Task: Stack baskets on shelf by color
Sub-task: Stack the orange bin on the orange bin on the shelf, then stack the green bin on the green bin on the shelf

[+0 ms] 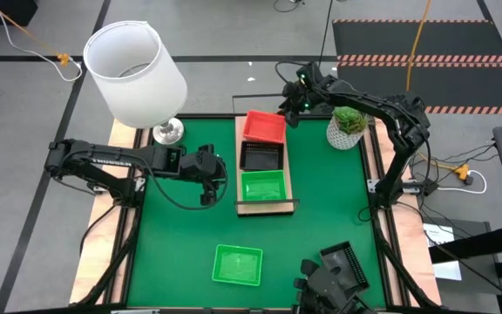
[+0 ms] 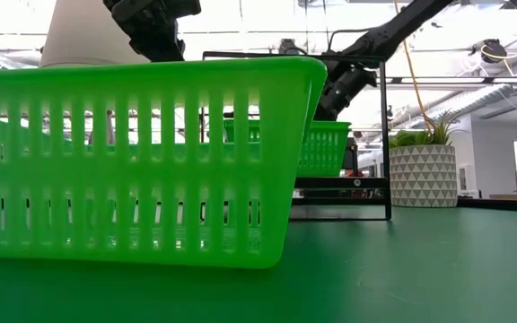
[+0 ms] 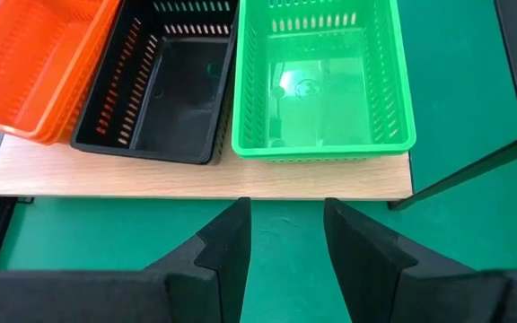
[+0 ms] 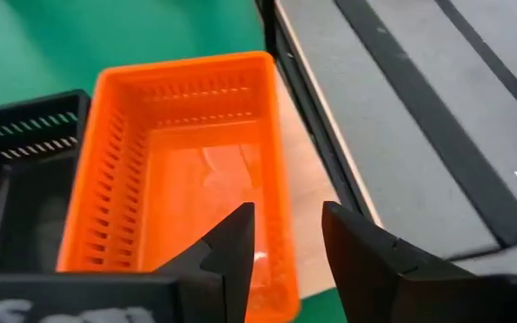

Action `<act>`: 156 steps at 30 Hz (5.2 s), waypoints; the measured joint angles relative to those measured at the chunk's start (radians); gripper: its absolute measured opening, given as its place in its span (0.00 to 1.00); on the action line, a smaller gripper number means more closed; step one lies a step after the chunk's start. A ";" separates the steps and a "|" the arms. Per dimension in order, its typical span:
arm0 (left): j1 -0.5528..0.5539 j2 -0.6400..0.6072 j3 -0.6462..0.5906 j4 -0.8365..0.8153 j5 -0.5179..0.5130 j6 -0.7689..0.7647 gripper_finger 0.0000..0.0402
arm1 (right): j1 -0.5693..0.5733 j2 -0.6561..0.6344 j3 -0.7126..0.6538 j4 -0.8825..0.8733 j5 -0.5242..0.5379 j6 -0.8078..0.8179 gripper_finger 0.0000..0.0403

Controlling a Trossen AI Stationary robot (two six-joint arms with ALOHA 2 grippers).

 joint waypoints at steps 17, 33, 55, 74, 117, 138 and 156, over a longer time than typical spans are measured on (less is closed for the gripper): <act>0.000 0.000 0.000 -0.001 0.007 -0.002 0.36 | 0.163 -0.158 -0.100 -0.165 0.263 0.061 0.19; 0.000 0.000 0.000 0.056 0.007 0.022 0.36 | 0.210 -0.310 -0.520 0.258 0.415 0.185 0.00; -0.002 0.000 0.000 0.101 0.007 0.017 0.36 | 0.175 -0.239 -0.561 0.574 0.388 0.185 0.00; -0.101 0.000 0.000 0.070 0.003 0.054 0.36 | 0.448 -0.672 -0.561 0.079 0.389 0.258 0.01; -0.789 0.454 0.000 0.355 -0.142 -0.609 0.38 | 0.771 -0.845 -0.615 -0.003 0.395 0.385 0.01; -0.785 0.334 0.018 0.277 -0.223 -0.516 0.02 | 0.841 -0.846 -0.623 0.135 0.499 0.390 0.01; -0.603 -0.072 0.019 0.253 -0.453 0.012 0.01 | 0.840 -0.846 -0.623 0.134 0.502 0.365 0.01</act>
